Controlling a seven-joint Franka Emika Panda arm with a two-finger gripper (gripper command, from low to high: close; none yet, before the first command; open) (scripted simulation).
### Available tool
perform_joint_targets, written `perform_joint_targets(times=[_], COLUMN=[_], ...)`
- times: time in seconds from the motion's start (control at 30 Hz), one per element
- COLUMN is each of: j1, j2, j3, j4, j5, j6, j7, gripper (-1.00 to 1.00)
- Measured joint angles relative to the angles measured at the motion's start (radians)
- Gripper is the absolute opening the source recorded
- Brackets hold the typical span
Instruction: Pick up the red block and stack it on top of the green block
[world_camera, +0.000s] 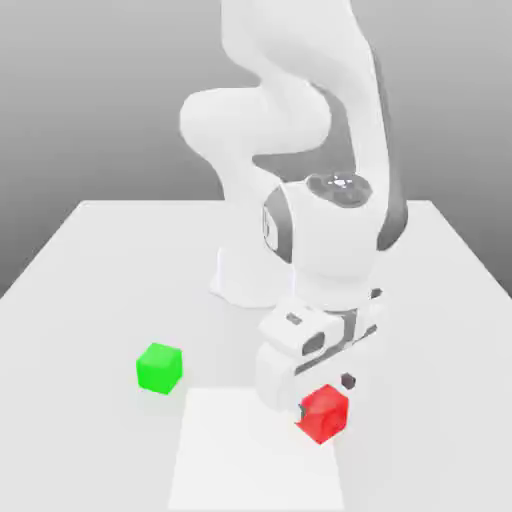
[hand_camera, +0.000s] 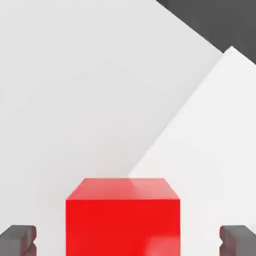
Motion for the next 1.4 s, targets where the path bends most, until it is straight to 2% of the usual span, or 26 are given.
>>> perform_joint_targets(times=[0.03,0.27,0.63,0.73,0.9,1.07,1.4], j1=[0.007,0.007,-0.026,-0.015,-0.157,-0.251,-0.431], j2=[0.018,0.02,-0.204,-0.243,-0.305,-0.375,-0.516], j3=[-0.009,-0.009,0.045,-0.004,-0.064,-0.107,-0.191], j4=[0.001,0.002,-0.031,-0.053,-0.094,-0.135,-0.223], j5=[-0.006,-0.01,0.076,0.02,-0.082,-0.136,-0.116], j6=[0.015,0.016,-0.175,-0.199,-0.228,-0.254,-0.295], j7=[0.004,0.007,-0.056,0.034,0.222,0.38,0.606], gripper=[-1.0,-1.0,-1.0,-1.0,-1.0,-1.0,-1.0])
